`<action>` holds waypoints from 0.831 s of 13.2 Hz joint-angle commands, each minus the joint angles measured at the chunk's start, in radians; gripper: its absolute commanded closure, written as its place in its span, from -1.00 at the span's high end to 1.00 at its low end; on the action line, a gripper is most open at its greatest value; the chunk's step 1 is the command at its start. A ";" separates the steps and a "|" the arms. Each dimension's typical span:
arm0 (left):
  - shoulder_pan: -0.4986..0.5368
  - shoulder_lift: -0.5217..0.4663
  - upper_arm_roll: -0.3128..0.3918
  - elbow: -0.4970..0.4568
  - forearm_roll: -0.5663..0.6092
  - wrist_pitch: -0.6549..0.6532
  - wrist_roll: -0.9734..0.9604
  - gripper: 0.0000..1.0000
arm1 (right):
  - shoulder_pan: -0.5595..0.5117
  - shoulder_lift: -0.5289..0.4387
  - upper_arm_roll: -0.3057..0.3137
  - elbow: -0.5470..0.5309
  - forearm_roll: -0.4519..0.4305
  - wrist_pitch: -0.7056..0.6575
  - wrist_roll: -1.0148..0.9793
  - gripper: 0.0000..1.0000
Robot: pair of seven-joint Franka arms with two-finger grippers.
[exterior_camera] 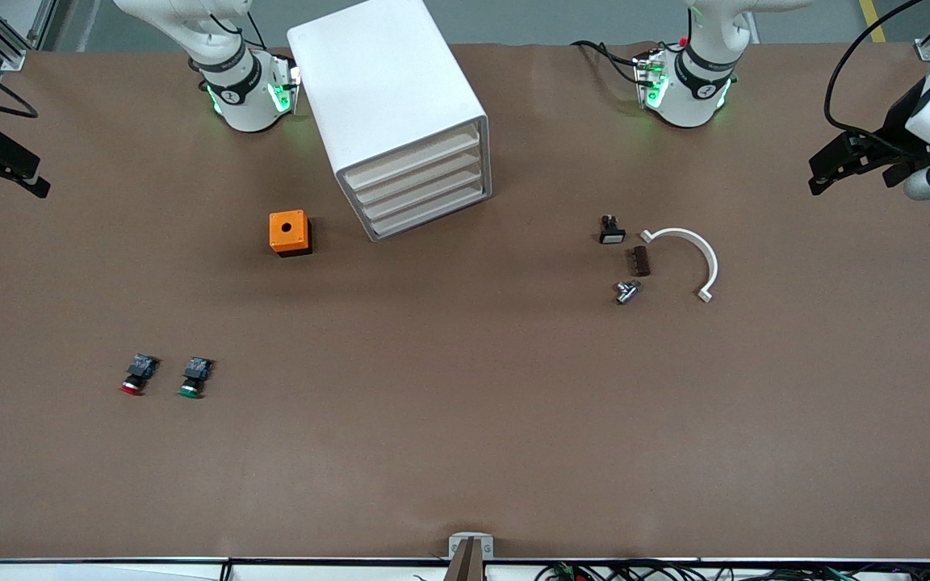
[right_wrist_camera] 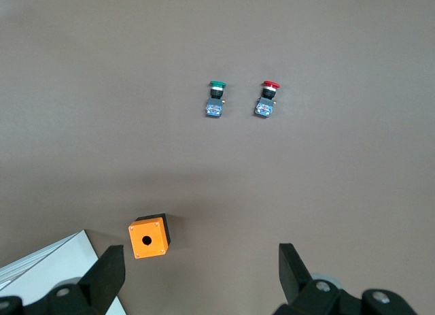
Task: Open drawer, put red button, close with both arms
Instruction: 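Move the left gripper toward the white cabinet while the right gripper reaches the buttons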
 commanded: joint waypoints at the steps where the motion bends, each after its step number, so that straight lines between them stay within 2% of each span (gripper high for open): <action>1: 0.000 0.010 0.000 0.024 0.007 -0.020 0.009 1.00 | -0.014 -0.011 0.009 -0.003 0.014 -0.002 0.004 1.00; 4: -0.011 0.038 0.000 0.027 0.021 -0.020 0.003 1.00 | -0.015 -0.011 0.009 -0.003 0.014 -0.004 0.002 1.00; 8: -0.022 0.134 -0.024 0.015 0.009 0.007 -0.029 1.00 | -0.017 -0.011 0.009 0.001 0.001 -0.001 -0.001 1.00; 10: -0.023 0.193 -0.079 0.013 0.009 0.038 -0.132 1.00 | -0.018 0.004 0.009 0.023 -0.002 -0.004 -0.003 1.00; 11: -0.023 0.226 -0.116 0.016 0.009 0.056 -0.245 1.00 | -0.020 0.018 0.009 0.036 -0.001 -0.007 -0.001 1.00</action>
